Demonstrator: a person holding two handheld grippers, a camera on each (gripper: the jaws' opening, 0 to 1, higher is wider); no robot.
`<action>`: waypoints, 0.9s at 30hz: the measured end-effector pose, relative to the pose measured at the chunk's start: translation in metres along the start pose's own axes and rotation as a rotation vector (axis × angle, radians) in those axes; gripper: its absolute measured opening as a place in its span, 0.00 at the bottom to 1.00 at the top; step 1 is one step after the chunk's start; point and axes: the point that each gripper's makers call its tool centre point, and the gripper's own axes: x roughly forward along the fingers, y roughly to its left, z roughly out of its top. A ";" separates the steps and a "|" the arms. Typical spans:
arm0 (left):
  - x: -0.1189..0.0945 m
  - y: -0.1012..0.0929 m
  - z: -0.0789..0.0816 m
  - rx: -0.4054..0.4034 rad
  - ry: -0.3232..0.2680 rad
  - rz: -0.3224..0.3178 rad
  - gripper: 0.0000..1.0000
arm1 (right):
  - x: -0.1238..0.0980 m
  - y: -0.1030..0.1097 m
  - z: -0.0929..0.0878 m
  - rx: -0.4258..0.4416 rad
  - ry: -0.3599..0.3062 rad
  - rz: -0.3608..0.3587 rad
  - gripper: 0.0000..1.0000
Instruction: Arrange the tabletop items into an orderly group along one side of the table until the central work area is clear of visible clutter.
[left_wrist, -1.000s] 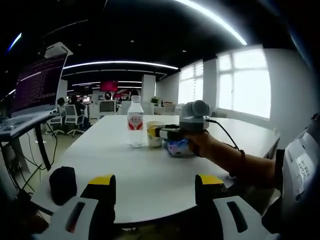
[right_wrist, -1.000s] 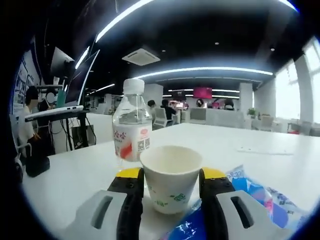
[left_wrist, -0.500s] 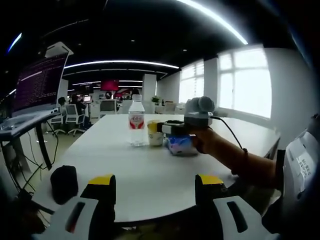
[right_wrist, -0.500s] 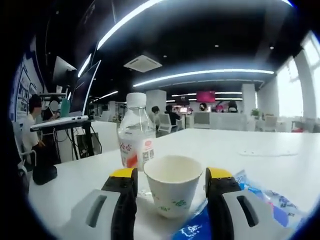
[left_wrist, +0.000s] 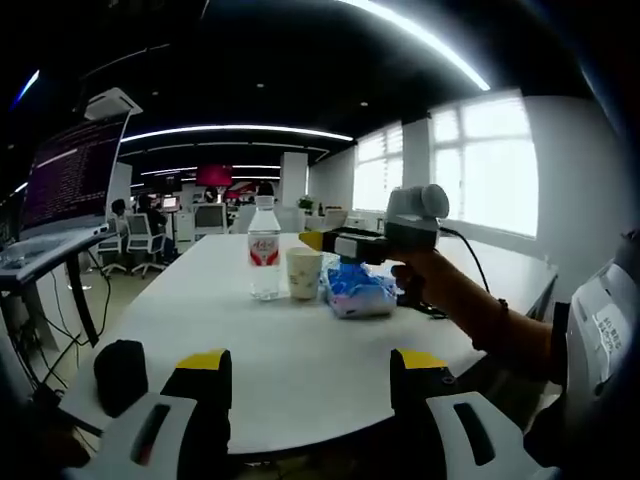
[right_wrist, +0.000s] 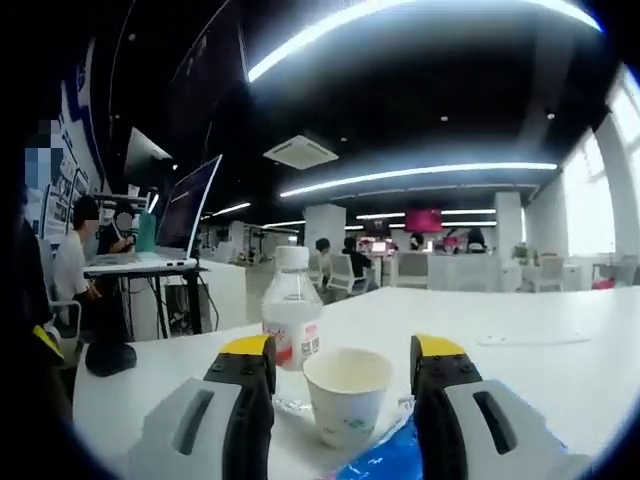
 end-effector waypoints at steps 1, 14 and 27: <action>0.001 -0.001 0.000 0.003 0.000 -0.001 0.63 | -0.003 0.000 0.002 0.008 -0.006 0.011 0.52; 0.007 -0.006 0.008 0.008 -0.040 -0.021 0.63 | -0.023 -0.009 0.006 0.006 0.010 0.056 0.50; 0.017 -0.001 0.004 0.004 -0.016 0.017 0.60 | -0.029 -0.021 -0.001 0.012 0.028 0.061 0.52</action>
